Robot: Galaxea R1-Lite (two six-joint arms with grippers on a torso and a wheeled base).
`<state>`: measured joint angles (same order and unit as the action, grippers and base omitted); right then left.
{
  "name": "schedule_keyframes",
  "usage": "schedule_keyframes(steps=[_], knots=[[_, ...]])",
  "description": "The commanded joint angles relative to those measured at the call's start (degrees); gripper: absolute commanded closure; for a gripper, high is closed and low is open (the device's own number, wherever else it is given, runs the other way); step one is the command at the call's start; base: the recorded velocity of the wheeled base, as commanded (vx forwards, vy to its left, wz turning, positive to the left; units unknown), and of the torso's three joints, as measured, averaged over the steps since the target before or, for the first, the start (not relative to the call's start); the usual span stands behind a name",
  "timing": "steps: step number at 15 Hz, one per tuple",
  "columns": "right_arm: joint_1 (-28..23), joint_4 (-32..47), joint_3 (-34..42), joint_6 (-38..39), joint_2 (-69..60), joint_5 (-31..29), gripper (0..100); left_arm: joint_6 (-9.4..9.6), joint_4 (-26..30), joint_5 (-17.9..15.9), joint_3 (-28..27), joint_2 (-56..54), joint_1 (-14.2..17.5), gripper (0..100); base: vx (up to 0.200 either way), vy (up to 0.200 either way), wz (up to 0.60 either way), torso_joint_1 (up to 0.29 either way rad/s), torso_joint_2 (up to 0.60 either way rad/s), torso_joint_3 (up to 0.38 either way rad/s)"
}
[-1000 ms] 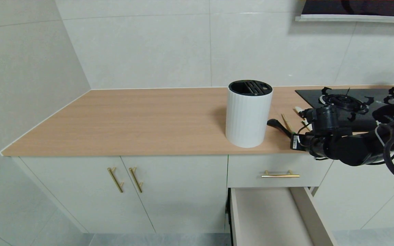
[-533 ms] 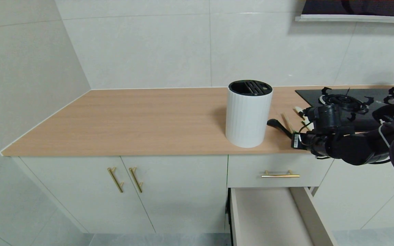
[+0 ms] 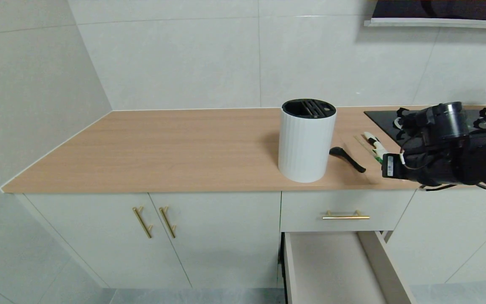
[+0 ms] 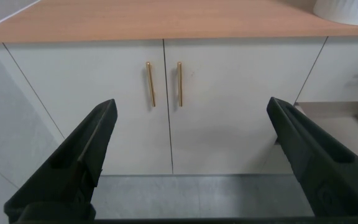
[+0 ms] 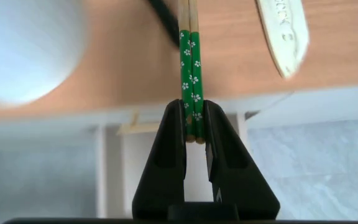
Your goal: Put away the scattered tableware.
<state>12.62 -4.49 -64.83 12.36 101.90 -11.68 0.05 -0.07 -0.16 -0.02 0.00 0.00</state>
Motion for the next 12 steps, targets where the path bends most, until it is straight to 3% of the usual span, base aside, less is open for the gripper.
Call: schedule_keyframes(steps=[1, 8, 12], knots=[[-0.05, 6.86, 0.67, -0.41, -11.64, 3.59, 100, -0.05, -0.01, -0.02, 0.02, 0.0, 0.0, 0, 0.0, 0.0, 0.0, 0.0, 0.0, 0.0], [0.57, 23.21, 1.37, -9.37, -22.71, 7.99, 100, -0.05, -0.01, -0.02, 0.02, 0.0, 0.0, 0, 0.0, 0.0, 0.0, 0.0, 0.0, 0.0], [1.8, 28.22, 1.72, -12.71, -24.12, 10.98, 100, -0.05, -0.01, -0.02, 0.02, 0.0, 0.0, 0, 0.0, 0.0, 0.0, 0.0, 0.0, 0.0]])
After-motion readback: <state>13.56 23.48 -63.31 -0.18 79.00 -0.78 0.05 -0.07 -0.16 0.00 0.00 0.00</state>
